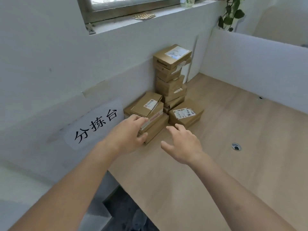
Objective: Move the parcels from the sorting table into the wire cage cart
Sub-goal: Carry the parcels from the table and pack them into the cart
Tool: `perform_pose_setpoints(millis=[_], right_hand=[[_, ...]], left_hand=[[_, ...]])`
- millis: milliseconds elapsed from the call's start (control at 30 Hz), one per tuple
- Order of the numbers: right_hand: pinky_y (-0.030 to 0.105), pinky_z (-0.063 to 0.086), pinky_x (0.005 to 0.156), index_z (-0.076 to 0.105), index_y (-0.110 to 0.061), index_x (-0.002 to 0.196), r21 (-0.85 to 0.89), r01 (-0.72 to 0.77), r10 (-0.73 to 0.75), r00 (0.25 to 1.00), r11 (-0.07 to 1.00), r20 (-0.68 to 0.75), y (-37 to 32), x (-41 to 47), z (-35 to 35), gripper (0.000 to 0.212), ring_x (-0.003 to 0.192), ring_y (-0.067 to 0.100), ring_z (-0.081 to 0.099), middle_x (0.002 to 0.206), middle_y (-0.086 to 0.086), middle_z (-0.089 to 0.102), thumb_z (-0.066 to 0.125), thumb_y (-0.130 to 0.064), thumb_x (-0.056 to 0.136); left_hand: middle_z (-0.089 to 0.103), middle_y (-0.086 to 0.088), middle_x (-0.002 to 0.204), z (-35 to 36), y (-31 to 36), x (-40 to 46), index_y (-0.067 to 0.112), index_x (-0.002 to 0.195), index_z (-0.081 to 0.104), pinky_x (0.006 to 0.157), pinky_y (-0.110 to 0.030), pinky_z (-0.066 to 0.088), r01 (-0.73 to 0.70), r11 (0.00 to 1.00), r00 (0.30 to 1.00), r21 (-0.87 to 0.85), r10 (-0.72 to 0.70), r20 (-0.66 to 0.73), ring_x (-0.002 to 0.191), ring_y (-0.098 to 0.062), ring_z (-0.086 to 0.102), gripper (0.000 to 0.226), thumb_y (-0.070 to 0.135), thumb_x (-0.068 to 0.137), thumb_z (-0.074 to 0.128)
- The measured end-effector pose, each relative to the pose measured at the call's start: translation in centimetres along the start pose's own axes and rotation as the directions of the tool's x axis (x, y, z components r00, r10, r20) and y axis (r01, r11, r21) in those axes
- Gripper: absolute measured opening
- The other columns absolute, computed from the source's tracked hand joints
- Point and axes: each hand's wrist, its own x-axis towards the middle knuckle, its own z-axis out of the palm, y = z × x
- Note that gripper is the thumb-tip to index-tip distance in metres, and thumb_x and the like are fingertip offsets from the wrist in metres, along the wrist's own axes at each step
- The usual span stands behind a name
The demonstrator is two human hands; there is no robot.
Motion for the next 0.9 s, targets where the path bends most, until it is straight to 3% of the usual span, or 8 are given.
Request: perform_pose_setpoints(millis=[200,300,533,633,767,900], right_hand=[[0.043,0.043,0.108,0.039,-0.026,0.155,0.032,-0.18,0.178,0.982,0.983,0.061,0.9,9.1,1.8,0.066,0.138,0.032,0.045,0.158,0.008,0.037,0.05,-0.055,0.097],[0.044,0.043,0.108,0.041,-0.025,0.153,0.049,-0.265,0.26,0.961,0.963,0.092,1.5,13.3,2.9,0.064,0.137,0.033,0.046,0.155,0.008,0.039,0.05,-0.054,0.097],[0.044,0.047,0.102,0.048,-0.025,0.145,0.055,-0.377,0.365,0.918,0.925,0.156,3.9,21.5,6.0,0.058,0.128,0.037,0.051,0.14,0.01,0.048,0.054,-0.052,0.094],[0.045,0.043,0.104,0.051,-0.021,0.14,0.025,-0.387,0.382,0.916,0.922,0.123,5.4,25.0,7.8,0.055,0.136,0.039,0.042,0.152,0.013,0.04,0.055,-0.051,0.094],[0.052,0.024,0.123,0.025,-0.021,0.16,0.019,-0.393,0.388,0.913,0.919,0.124,7.5,28.6,10.3,0.074,0.157,0.044,0.006,0.173,0.012,0.0,0.051,-0.053,0.099],[0.053,0.018,0.126,0.001,-0.021,0.166,0.005,-0.386,0.381,0.913,0.923,0.144,9.2,30.0,12.5,0.091,0.158,0.044,0.001,0.174,0.007,-0.005,0.05,-0.058,0.098]], left_hand=[[0.047,0.002,0.145,1.6,-3.9,10.6,0.022,0.14,0.051,0.097,-0.044,0.053,-0.035,0.999,0.996,-0.01,0.036,0.084,0.123,-0.024,0.055,0.045,0.037,0.098,0.06],[0.046,-0.003,0.145,2.5,-5.6,14.9,0.021,0.143,0.051,0.097,-0.045,0.052,-0.035,0.999,0.992,0.006,0.034,0.118,0.125,-0.028,0.053,0.048,0.038,0.098,0.058],[0.044,-0.013,0.14,5.7,-8.2,22.3,0.025,0.148,0.047,0.107,-0.047,0.045,-0.005,0.996,0.991,0.084,-0.007,0.136,0.136,-0.037,0.042,0.06,0.047,0.094,0.061],[0.033,-0.015,0.155,7.3,-8.8,24.2,0.028,0.158,0.037,0.118,-0.052,0.035,0.024,0.994,0.986,0.106,-0.041,0.164,0.149,-0.041,0.026,0.071,0.053,0.095,0.06],[0.022,-0.014,0.164,8.7,-8.9,25.4,0.027,0.161,0.033,0.123,-0.05,0.027,0.058,0.997,0.988,0.053,-0.065,0.14,0.154,-0.039,0.016,0.072,0.054,0.098,0.055],[0.019,-0.013,0.166,9.3,-8.5,26.1,0.028,0.162,0.031,0.125,-0.049,0.024,0.064,0.997,0.991,0.045,-0.069,0.117,0.155,-0.038,0.013,0.073,0.056,0.098,0.052]])
